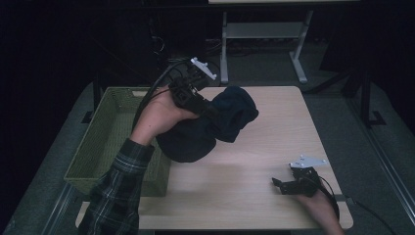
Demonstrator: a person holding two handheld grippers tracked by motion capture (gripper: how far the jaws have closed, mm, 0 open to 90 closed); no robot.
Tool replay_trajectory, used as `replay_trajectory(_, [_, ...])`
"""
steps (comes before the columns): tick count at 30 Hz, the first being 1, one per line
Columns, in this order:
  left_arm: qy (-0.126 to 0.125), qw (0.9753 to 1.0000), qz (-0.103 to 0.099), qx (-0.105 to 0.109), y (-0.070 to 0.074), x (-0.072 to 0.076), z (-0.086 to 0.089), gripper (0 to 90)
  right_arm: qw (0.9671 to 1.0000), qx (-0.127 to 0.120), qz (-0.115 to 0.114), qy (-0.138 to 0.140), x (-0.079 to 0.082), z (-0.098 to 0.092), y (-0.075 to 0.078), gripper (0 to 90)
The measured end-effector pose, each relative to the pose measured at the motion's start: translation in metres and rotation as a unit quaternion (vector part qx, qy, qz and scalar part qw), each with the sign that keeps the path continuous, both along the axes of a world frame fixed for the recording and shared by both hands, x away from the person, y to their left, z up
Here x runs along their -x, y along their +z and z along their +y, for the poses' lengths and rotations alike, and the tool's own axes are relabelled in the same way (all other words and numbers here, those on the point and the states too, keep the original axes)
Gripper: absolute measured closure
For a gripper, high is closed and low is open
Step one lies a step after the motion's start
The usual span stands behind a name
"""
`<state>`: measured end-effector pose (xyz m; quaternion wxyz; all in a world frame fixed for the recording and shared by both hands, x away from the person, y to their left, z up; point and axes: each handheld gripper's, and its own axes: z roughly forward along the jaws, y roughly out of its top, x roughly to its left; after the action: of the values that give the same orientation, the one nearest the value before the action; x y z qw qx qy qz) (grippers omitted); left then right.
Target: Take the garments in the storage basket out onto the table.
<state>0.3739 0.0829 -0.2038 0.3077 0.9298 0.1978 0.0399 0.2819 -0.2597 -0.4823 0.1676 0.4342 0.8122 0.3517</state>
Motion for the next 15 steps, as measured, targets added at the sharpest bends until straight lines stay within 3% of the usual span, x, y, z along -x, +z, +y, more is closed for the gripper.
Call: replay_trajectory(15, [-0.01,0.9998,0.018,0.004,-0.035,-0.002,-0.043,71.0,1.0,0.001,-0.001,0.0,0.0,0.0,0.0,10.2])
